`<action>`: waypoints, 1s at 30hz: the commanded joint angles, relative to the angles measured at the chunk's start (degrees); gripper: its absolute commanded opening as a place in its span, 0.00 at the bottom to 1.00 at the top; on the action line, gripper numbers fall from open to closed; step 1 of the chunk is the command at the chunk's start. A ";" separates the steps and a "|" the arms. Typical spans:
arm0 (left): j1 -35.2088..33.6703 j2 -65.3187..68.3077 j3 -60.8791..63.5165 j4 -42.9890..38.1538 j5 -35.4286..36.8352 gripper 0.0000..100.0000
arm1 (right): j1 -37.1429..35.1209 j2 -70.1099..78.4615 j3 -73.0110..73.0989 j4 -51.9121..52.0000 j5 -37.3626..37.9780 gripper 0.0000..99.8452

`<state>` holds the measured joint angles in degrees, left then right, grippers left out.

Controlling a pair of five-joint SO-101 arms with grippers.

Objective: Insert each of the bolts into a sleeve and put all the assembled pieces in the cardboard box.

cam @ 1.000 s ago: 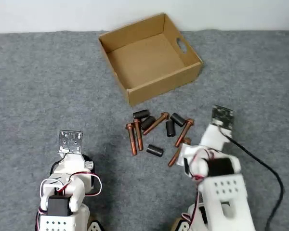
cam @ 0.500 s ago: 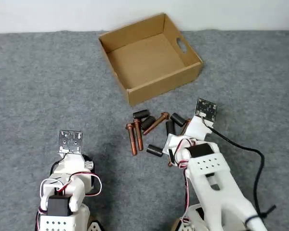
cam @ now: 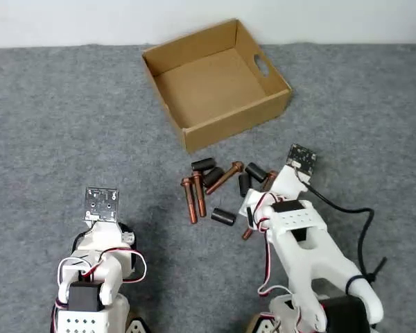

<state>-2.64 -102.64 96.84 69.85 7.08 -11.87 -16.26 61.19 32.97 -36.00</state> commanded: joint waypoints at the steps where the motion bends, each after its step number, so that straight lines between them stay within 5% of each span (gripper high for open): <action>1: 0.18 -0.35 -0.31 0.26 0.09 0.00 | 2.15 2.95 -2.73 -2.68 -0.35 0.05; 12: 0.18 -0.35 -0.31 0.26 0.09 0.00 | 2.42 2.42 -2.90 -1.36 -0.18 0.01; 24: 0.18 -0.35 -0.31 0.26 0.09 0.00 | 2.33 -19.91 -8.88 26.51 0.09 0.01; 30: 0.18 -0.35 -0.31 0.26 0.09 0.00 | 2.42 -36.97 -8.88 33.54 8.88 0.01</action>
<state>-2.64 -102.64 96.84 69.85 7.08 -9.67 -44.84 55.38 63.56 -31.08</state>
